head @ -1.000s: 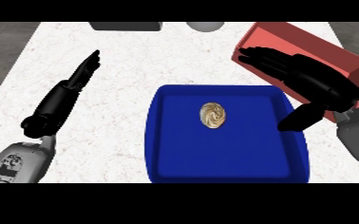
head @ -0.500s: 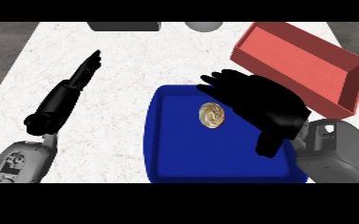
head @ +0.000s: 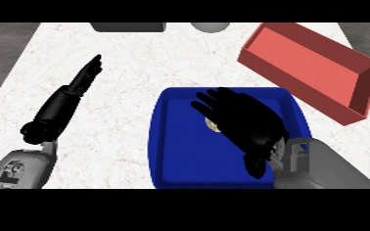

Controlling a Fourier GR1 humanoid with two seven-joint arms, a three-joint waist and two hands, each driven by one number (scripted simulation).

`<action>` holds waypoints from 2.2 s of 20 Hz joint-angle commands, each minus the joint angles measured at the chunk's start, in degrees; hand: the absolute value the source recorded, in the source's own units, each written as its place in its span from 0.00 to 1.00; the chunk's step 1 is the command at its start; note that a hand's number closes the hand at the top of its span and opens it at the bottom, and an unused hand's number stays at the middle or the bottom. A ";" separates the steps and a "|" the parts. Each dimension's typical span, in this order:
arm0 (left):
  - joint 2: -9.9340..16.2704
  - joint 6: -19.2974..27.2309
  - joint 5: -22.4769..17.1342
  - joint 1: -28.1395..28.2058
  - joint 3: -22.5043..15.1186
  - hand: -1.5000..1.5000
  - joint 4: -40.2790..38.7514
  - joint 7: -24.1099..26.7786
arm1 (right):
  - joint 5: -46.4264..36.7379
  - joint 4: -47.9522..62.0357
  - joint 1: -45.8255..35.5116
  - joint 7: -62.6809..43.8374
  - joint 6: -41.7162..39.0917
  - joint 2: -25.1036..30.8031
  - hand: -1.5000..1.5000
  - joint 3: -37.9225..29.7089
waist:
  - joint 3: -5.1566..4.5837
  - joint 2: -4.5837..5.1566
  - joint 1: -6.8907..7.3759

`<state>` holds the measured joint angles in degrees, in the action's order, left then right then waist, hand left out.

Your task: Pick the cupcake from the tray and place it in the cardboard box

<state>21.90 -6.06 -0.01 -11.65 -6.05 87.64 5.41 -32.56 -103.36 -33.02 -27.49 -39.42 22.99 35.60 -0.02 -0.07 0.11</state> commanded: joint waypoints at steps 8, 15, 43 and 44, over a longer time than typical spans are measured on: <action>-1.61 -3.32 0.81 -2.63 3.56 0.50 0.28 -3.38 | -11.65 6.62 -1.13 3.54 -0.71 -5.86 0.00 -3.16 | 0.02 0.10 0.01; -5.36 -2.20 4.82 -1.74 2.80 0.50 0.22 -2.41 | -21.66 11.12 2.77 5.91 2.31 -10.21 0.00 0.76 | 0.02 0.06 0.03; -8.03 -7.40 8.37 -2.27 8.28 0.50 -4.34 2.13 | -39.53 34.59 5.61 21.53 15.00 -17.50 0.00 -7.87 | 0.02 0.13 -0.04; -9.90 -5.73 9.83 -0.33 6.20 0.50 0.37 -0.30 | -38.68 34.18 5.28 22.25 13.29 -17.43 0.00 -9.58 | 0.02 0.07 0.04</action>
<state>13.65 -12.82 7.94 -12.87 1.09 87.71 4.43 -70.43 -71.40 -27.97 -6.24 -26.04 7.36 27.62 -0.01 0.01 0.12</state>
